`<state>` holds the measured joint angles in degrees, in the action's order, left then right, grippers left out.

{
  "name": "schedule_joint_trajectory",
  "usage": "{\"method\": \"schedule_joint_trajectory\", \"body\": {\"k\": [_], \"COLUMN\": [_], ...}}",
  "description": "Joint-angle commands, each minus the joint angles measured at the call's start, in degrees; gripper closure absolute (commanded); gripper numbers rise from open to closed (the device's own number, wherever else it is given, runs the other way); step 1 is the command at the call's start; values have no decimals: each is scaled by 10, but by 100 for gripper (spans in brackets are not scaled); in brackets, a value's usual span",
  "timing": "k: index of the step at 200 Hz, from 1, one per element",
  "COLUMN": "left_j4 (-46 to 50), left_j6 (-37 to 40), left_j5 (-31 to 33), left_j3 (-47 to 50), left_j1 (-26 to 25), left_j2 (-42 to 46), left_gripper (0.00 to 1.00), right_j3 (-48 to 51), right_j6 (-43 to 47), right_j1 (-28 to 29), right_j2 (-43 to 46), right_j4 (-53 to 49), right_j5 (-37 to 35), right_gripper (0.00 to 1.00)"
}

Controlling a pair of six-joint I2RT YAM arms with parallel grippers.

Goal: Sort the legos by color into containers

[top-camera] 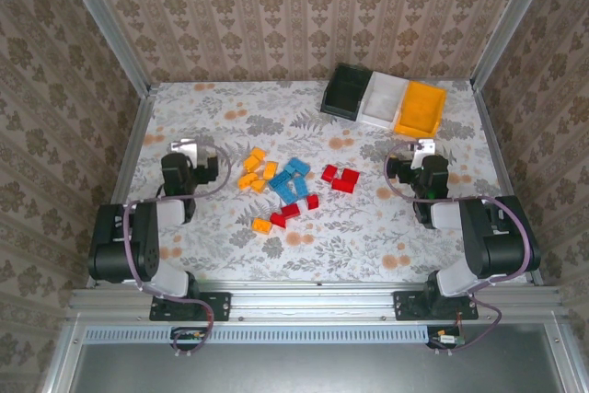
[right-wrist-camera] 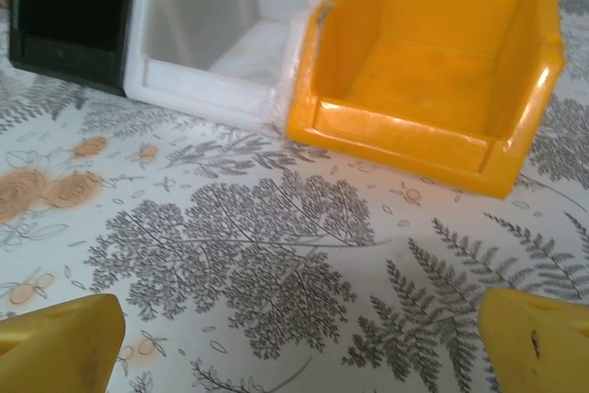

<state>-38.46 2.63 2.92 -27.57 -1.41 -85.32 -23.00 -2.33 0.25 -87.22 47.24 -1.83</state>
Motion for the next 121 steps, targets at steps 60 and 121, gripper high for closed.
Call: {"method": "schedule_joint_trajectory", "body": {"k": [60, 121], "left_j4": [412, 553], "left_j6": [-153, -258], "left_j5": [119, -12], "left_j3": [-192, -245], "left_j1": [1, -7], "left_j2": [76, 139], "left_gripper": [0, 0], "right_j3": [-184, -273], "right_j6": [-137, -213], "right_j1": [-6, -6], "right_j2": [131, 223], "right_j4": [-395, -631], "right_j5": [-97, 31], "right_gripper": [0, 0]}}
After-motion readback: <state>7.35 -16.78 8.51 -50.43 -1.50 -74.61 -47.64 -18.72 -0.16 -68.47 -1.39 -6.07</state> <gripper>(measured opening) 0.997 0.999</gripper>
